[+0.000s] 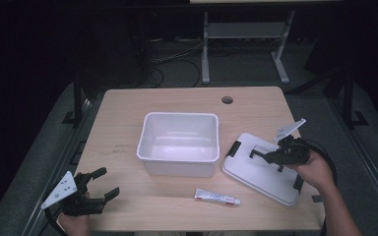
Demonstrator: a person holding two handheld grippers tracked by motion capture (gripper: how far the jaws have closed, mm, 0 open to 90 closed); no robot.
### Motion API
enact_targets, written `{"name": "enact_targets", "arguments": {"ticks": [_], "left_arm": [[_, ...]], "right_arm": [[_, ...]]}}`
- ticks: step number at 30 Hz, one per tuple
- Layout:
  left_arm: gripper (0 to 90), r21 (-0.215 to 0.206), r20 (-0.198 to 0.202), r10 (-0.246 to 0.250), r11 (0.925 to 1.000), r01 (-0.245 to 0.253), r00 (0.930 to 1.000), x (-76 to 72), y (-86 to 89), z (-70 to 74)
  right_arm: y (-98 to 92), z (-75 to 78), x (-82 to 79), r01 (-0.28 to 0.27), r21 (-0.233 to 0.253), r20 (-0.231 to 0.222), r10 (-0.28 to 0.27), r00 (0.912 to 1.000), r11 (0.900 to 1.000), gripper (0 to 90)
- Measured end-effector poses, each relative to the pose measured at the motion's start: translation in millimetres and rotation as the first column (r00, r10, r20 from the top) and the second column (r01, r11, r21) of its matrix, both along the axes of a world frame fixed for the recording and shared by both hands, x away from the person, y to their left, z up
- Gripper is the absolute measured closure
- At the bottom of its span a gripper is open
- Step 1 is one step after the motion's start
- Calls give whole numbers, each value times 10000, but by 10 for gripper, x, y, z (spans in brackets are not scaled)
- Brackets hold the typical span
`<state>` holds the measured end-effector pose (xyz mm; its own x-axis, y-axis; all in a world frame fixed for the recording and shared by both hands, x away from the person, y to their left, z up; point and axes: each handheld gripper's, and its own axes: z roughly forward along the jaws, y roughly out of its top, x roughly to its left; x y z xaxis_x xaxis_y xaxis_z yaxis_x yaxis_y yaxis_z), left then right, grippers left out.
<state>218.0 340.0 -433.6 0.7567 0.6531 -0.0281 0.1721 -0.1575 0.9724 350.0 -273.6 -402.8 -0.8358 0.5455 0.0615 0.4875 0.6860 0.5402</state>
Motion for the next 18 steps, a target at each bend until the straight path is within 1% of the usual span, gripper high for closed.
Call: {"name": "enact_targets", "arguments": {"ticks": [5,8,11,13,16,18], "left_arm": [[157,30,4,-10,10000,10,10000,-2,-2,2],[157,10,-2,-5,10000,5,10000,0,-1,1],[157,18,4,-3,10000,3,10000,-2,-1,1],[157,32,3,-5,10000,5,10000,-2,-1,1],[157,34,-10,-7,10000,7,10000,1,-5,0],[157,54,-14,-22,10000,22,10000,1,-10,1]], "right_arm": [[31,-5,-39,-94,-97,-99,93,9999,9999,780],[43,-15,-65,-189,-137,-50,188,9998,9997,761],[50,-7,-113,-155,-115,20,156,9999,9998,704],[46,3,-128,-143,-94,53,143,9999,9999,691],[35,41,-177,-114,114,90,113,9999,9999,661],[41,72,-214,-100,96,191,98,9998,9999,627]]}}
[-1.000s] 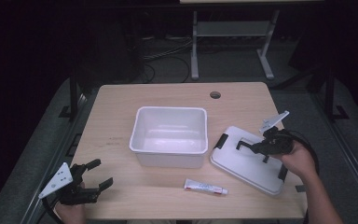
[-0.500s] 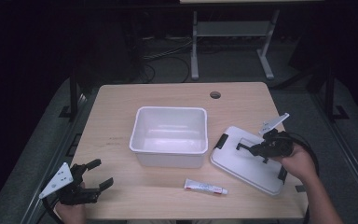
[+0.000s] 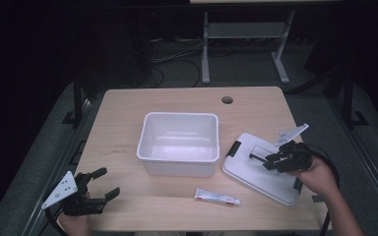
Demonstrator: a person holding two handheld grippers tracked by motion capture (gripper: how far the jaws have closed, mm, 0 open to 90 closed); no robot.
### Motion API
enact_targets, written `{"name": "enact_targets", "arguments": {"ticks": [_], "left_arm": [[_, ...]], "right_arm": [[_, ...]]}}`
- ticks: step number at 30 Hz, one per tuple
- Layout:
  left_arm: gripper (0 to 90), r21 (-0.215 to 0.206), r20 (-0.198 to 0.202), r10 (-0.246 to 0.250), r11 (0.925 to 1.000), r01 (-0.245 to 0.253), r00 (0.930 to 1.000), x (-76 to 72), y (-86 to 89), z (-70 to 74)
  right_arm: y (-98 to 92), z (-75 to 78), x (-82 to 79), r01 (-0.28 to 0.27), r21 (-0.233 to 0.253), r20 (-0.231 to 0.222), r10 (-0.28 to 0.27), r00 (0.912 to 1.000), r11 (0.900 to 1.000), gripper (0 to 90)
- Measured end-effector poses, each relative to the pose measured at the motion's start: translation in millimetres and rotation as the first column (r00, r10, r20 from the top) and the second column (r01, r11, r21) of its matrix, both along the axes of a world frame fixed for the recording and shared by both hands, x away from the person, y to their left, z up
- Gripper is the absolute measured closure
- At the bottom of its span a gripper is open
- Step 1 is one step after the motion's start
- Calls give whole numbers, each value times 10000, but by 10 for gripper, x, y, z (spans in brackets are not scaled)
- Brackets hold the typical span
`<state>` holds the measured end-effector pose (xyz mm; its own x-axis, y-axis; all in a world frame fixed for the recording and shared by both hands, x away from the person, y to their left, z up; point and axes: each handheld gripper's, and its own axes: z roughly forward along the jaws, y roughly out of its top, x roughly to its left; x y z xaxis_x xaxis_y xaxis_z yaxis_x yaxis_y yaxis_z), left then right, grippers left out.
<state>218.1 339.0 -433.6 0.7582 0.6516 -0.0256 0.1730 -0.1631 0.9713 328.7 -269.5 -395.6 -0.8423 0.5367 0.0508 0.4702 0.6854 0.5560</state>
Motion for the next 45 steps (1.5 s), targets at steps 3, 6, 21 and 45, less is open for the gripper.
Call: {"name": "enact_targets", "arguments": {"ticks": [3,6,21,45], "left_arm": [[157,12,-1,0,10000,0,10000,-3,-5,1],[157,6,-5,10,10000,-10,10000,-2,-6,-1],[157,12,0,11,10000,-11,10000,-1,-2,1],[157,5,5,-3,10000,3,10000,1,5,2]], "right_arm": [[25,45,-58,-28,155,209,25,9998,9999,574],[60,96,-115,-32,142,424,26,9991,9999,537],[365,160,-324,-861,136,605,851,9945,9962,423],[803,-6,-533,-1952,47,412,1948,9800,9808,365]]}}
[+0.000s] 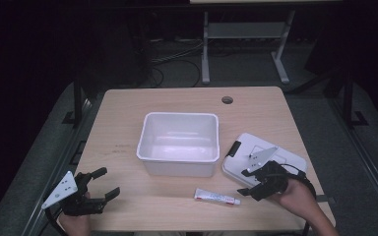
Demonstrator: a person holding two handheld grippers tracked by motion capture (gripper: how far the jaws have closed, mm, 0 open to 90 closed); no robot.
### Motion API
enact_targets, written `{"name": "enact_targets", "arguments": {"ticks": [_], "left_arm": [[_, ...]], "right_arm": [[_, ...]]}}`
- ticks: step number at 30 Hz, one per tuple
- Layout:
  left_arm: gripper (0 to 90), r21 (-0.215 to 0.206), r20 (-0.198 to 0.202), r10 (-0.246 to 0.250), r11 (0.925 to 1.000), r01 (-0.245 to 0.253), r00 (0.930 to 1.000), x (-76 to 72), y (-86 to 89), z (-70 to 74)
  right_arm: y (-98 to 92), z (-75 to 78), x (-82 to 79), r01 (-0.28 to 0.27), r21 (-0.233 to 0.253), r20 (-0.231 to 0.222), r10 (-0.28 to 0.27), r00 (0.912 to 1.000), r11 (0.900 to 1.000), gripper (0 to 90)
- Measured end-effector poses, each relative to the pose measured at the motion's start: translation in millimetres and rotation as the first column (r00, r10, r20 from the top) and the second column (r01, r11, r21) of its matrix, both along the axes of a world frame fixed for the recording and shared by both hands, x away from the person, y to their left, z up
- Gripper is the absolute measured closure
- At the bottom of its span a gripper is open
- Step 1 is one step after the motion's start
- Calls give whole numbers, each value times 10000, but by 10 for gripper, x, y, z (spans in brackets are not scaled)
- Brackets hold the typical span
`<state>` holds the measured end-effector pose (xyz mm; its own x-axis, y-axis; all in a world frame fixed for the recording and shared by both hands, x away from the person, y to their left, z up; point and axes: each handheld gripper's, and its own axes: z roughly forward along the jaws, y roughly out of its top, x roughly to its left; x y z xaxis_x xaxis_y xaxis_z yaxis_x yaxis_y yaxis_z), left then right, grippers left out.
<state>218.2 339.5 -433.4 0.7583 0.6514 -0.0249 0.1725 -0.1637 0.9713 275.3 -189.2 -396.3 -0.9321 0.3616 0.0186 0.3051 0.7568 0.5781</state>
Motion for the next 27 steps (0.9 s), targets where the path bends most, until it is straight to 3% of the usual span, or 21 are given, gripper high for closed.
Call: {"name": "enact_targets", "arguments": {"ticks": [27], "left_arm": [[157,-63,19,7,10000,-7,10000,-10,4,4]], "right_arm": [[365,-291,-130,-697,-44,-368,695,9969,9976,367]]}}
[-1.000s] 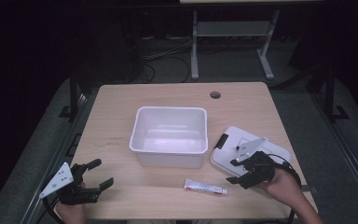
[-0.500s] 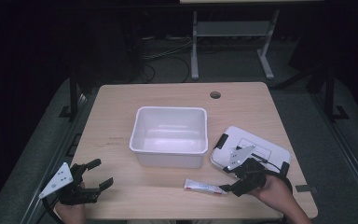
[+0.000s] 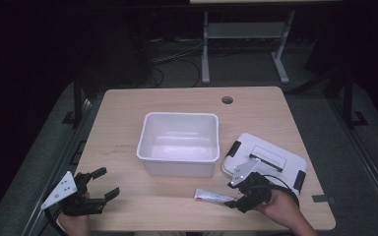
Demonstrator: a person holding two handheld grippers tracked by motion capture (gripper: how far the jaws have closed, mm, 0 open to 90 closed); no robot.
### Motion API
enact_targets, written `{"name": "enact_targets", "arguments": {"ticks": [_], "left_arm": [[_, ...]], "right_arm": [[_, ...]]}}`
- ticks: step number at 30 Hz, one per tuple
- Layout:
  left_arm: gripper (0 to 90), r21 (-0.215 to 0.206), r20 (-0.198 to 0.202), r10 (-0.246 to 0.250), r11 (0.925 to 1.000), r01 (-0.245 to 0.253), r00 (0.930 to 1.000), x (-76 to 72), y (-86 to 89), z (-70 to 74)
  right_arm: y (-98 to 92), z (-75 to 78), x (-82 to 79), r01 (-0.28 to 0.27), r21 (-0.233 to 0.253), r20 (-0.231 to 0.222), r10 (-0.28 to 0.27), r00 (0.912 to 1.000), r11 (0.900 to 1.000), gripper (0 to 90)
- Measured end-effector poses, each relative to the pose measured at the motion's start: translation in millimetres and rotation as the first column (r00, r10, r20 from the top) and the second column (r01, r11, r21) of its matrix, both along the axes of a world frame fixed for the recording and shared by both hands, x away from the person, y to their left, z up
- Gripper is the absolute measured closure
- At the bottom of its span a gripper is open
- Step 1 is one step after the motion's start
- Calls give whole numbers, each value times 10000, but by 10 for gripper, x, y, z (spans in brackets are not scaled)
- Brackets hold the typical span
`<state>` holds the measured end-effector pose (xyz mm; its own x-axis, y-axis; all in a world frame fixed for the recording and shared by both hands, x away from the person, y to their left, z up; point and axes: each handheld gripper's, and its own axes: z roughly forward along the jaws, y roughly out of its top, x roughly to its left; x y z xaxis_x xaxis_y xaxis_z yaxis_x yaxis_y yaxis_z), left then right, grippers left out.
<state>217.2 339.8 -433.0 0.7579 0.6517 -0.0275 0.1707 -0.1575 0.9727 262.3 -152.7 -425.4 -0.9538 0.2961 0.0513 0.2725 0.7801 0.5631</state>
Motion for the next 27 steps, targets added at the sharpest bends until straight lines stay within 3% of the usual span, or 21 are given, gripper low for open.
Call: {"name": "enact_targets", "arguments": {"ticks": [9,20,27], "left_arm": [[157,28,-1,7,10000,-7,10000,1,4,1],[157,32,-1,-14,10000,14,10000,3,5,0],[157,39,4,-7,10000,7,10000,2,3,1]], "right_arm": [[89,-69,-2,-106,-215,-71,105,9999,9997,392],[146,-134,-6,-177,-92,-64,176,9998,9998,457],[181,-155,-5,-160,-322,29,161,9999,9994,500]]}}
